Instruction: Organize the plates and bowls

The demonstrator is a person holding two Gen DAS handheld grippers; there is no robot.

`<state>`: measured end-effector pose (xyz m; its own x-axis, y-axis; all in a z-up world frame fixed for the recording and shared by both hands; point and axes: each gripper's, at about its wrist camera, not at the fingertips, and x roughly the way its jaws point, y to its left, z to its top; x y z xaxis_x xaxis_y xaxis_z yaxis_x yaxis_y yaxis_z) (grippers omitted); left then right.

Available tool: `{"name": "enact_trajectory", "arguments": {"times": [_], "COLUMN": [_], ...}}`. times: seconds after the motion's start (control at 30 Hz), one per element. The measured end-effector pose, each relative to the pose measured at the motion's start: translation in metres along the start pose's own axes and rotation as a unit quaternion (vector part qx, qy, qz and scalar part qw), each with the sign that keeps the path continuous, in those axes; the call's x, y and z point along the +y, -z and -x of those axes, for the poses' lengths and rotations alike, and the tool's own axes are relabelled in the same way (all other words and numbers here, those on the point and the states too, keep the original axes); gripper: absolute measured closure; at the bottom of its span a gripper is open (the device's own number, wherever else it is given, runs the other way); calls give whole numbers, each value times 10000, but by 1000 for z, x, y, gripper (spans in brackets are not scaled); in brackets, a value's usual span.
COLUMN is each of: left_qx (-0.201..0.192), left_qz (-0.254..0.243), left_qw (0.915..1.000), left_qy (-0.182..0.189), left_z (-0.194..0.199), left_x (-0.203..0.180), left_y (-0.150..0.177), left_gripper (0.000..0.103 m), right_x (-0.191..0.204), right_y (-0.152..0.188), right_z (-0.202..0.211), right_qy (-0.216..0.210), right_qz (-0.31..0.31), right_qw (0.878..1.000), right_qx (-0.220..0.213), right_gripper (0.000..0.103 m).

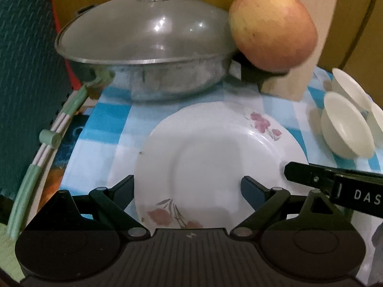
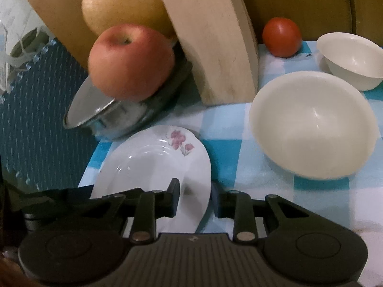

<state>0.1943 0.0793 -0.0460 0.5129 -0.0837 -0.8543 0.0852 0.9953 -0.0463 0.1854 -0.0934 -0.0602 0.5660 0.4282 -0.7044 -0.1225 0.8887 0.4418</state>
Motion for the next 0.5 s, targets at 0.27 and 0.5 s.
{"name": "enact_trajectory", "arguments": {"times": [0.27,0.5], "left_qx": [118,-56], "left_qz": [-161,-201], "left_qw": [9998,9997], "left_qy": [96,-143], "left_z": [26,24], "left_x": [11,17], "left_y": [40,43], "left_gripper": [9,4], "right_x": [9,11], "right_y": [34,41], "right_z": [22,24], "right_qy": [-251,-275], "right_qz": [251,260], "right_qw": [9988,9989], "right_qx": [345,282], "right_gripper": [80,79]}}
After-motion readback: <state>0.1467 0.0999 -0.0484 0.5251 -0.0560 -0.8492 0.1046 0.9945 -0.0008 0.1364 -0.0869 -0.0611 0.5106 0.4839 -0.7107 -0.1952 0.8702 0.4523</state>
